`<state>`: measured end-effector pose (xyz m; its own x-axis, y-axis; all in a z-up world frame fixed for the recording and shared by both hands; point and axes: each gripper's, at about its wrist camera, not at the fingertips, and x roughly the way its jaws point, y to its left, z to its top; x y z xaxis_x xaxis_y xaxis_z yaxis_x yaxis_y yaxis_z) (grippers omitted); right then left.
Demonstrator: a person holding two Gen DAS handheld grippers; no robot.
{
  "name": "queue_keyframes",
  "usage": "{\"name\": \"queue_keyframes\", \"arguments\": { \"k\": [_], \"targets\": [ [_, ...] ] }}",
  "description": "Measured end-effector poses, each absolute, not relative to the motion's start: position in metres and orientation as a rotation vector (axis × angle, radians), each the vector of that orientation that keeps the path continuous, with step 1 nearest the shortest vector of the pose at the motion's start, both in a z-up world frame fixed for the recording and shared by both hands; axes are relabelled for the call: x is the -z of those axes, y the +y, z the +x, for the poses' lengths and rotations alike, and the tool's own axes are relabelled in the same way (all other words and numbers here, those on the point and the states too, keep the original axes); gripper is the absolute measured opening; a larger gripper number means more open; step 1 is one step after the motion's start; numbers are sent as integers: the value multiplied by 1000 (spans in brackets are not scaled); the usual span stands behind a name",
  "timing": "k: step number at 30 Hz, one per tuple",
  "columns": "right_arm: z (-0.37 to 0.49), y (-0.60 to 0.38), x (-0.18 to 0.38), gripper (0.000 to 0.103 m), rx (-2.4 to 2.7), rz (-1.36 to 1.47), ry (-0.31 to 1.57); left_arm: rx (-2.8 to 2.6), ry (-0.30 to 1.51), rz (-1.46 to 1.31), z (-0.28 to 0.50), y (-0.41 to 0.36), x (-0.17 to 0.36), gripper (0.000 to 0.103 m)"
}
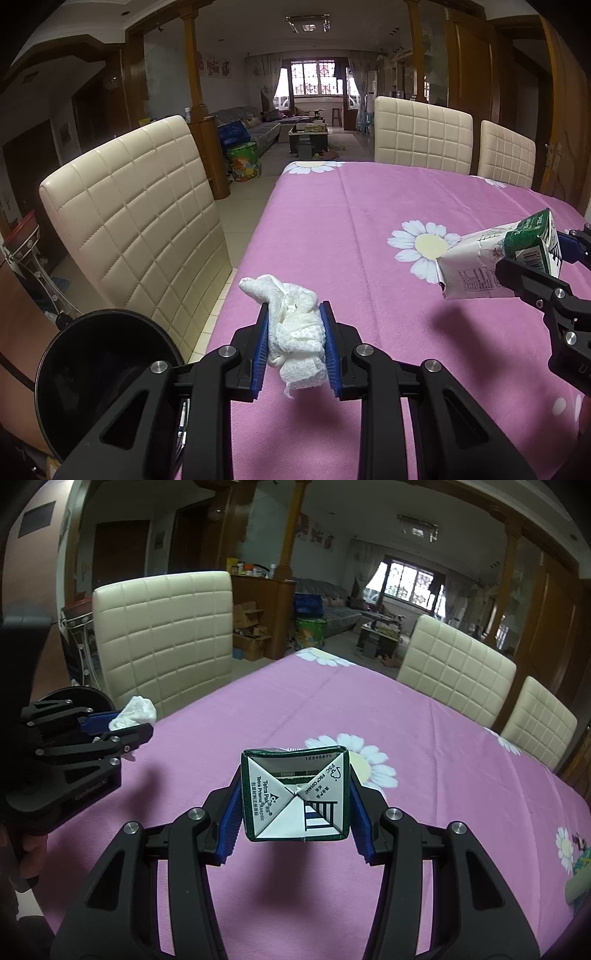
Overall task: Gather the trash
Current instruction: 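Carry the tissue over the bin with the left tool while the right carries the carton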
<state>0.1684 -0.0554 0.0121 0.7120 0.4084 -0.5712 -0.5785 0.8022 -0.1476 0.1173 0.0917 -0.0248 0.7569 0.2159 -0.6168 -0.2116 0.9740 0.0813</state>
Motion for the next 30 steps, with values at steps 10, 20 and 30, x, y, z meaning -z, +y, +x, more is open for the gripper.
{"name": "queue_keyframes", "arguments": {
  "k": [10,20,30],
  "targets": [
    [155,-14,-10,51,-626,-376,540,-304,671,-7,95,131,27,26],
    [145,20,-11,51,-676,-414,533,-356,664,-21,71,157,30,26],
    [130,53,-7,51,-739,-453,521,-405,662,-26,53,179,33,26]
  ]
}}
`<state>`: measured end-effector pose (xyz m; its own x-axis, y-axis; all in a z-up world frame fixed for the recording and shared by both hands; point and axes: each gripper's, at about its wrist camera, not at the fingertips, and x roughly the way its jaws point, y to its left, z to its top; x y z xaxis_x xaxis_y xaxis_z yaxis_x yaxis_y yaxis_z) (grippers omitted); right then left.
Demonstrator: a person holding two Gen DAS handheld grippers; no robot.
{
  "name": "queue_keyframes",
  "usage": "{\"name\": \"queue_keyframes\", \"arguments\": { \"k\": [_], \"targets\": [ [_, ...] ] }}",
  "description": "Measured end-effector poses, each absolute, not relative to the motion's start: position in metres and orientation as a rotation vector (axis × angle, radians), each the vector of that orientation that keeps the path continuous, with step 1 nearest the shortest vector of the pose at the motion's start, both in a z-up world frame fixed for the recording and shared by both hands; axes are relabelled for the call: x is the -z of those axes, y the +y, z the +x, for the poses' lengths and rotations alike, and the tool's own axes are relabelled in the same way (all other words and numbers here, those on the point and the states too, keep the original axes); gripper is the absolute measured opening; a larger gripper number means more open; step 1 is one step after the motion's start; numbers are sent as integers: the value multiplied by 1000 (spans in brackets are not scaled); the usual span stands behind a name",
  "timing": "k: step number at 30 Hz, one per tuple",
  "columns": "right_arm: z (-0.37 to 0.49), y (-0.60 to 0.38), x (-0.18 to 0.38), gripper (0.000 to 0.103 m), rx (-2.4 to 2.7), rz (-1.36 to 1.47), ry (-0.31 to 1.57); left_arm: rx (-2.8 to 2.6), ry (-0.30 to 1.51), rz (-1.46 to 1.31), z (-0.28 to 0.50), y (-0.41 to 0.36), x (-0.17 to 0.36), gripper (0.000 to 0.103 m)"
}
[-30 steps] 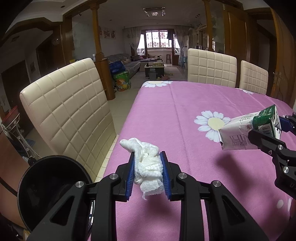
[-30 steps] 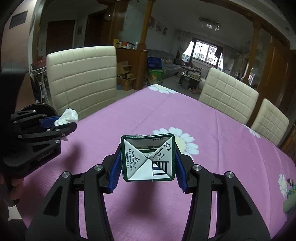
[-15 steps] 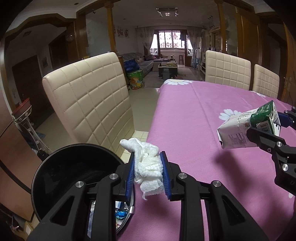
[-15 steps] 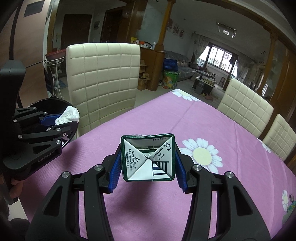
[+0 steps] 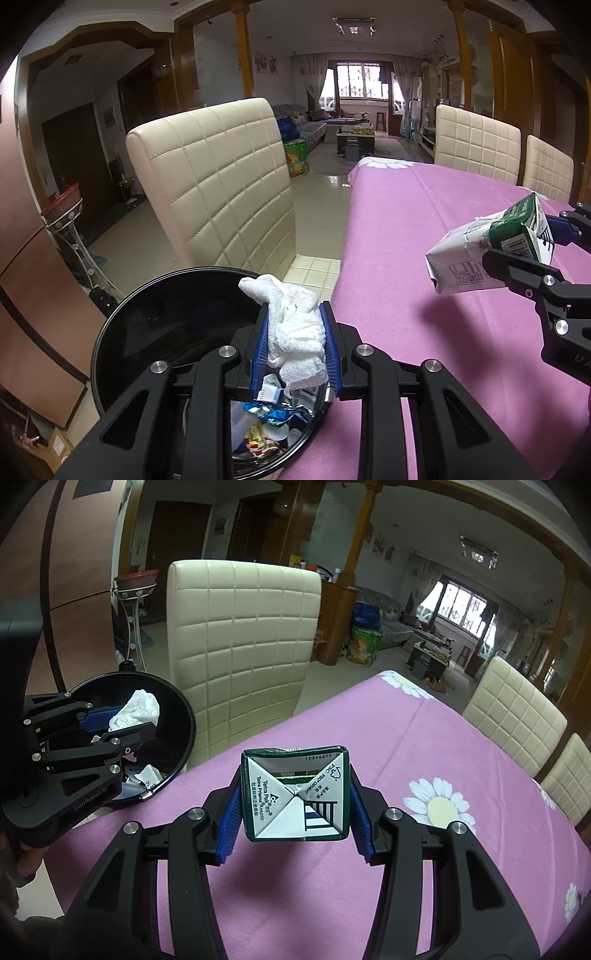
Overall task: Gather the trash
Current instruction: 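Carry the tissue over the bin with the left tool while the right carries the carton, then release the tissue into the bin with the left tool while the right drops the carton in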
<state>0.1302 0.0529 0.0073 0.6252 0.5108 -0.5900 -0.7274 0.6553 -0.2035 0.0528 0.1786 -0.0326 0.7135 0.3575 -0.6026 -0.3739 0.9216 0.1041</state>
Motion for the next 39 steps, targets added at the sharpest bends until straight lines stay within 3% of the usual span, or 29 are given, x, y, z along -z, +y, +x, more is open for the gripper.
{"name": "queue_keyframes", "arguments": {
  "k": [39],
  "targets": [
    [97,116,2,51,-902,-533,499,-530,624,-33,15,213,35,26]
  ]
}}
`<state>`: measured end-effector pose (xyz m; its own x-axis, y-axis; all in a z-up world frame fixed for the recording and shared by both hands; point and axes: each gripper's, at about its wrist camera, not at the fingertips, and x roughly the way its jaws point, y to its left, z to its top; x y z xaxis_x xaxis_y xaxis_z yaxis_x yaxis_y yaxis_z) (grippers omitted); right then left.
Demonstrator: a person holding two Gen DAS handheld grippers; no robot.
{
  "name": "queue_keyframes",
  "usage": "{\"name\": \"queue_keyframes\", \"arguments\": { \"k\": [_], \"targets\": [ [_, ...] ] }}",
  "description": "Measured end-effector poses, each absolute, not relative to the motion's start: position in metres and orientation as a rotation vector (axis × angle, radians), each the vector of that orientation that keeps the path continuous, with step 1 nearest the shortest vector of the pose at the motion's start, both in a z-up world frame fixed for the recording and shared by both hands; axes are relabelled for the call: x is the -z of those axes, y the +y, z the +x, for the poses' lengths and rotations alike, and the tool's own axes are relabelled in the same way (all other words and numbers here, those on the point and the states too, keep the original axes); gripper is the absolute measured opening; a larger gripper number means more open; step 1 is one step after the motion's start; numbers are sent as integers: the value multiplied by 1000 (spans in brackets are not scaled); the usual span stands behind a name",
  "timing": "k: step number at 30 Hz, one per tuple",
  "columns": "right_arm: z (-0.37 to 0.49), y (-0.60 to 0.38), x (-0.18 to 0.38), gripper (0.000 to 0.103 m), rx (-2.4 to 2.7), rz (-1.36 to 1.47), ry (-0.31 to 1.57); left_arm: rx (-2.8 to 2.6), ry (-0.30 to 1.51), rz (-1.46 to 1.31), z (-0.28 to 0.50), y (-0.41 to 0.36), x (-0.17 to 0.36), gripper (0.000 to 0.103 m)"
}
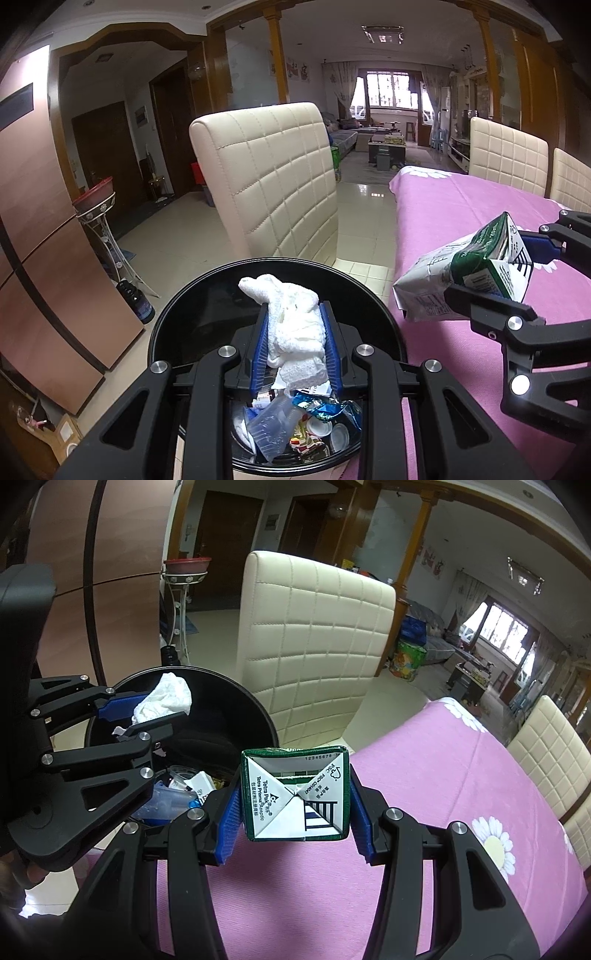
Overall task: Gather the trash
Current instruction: 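Release the tissue into the bin with the left tool while the right drops the carton in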
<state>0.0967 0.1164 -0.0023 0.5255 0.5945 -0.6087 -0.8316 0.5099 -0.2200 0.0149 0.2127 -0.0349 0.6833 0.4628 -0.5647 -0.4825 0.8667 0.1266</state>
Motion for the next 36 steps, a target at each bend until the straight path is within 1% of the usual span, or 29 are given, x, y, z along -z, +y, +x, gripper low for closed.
{"name": "queue_keyframes", "arguments": {
  "k": [5,7,8,9,11,36],
  "targets": [
    [90,117,2,51,-915,-544,486,-542,642,-47,17,220,39,28],
    [90,118,2,51,-913,-546,488,-545,642,-67,16,224,39,33],
    [90,117,2,51,-913,-546,490,-549,640,-77,15,225,38,43],
    [91,118,2,51,-913,-545,491,-554,635,-90,14,227,38,59],
    [91,118,2,51,-913,-545,492,-578,611,-111,11,231,36,73],
    [80,146,2,52,-982,-558,514,-641,585,-113,-7,242,37,74]
  ]
}}
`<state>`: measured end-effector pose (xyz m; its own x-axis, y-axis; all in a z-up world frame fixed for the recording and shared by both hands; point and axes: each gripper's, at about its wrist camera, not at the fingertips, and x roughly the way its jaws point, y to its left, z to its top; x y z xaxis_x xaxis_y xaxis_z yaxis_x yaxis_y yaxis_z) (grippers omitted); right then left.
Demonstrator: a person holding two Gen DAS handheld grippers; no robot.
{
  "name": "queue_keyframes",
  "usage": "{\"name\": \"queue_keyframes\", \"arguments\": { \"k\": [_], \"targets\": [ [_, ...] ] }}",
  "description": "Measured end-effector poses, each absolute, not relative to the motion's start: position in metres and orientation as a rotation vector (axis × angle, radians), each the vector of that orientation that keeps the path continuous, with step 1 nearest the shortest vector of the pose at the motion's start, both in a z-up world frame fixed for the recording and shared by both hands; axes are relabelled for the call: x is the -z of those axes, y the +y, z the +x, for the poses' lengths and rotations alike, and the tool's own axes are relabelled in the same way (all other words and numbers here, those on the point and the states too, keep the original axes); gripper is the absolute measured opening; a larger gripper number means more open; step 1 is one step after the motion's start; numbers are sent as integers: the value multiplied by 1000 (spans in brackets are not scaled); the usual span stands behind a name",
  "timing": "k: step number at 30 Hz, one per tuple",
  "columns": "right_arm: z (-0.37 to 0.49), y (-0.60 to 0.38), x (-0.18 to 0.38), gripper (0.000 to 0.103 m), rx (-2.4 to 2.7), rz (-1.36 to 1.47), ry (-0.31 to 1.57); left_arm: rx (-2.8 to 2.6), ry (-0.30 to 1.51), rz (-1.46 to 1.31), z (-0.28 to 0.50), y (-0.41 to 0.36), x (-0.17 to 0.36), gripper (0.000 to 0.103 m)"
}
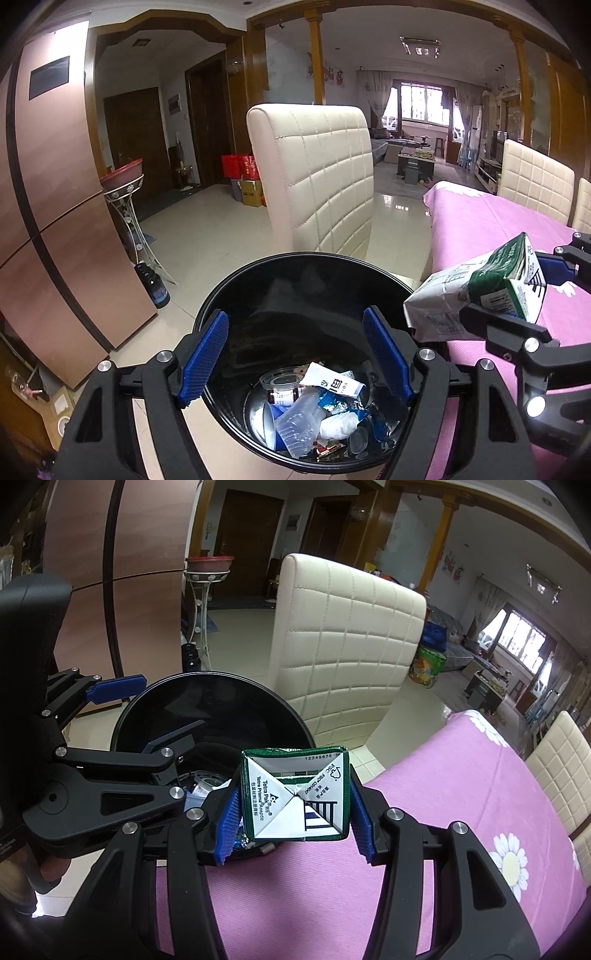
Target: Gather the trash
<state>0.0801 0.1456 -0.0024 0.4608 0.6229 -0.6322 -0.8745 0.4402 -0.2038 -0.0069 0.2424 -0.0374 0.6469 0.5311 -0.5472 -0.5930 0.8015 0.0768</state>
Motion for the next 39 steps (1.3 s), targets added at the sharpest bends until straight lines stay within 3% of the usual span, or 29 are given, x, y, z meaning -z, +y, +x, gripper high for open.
{"name": "queue_keyframes", "arguments": {
  "k": [3,6,39],
  "targets": [
    [79,150,4,53,-989,-560,516,-669,584,-111,-9,245,38,74],
    [79,152,4,62,-981,-564,503,-688,587,-109,-11,248,39,74],
    [115,97,19,65,-837,-498,567,-548,630,-52,24,199,44,74]
  ]
}}
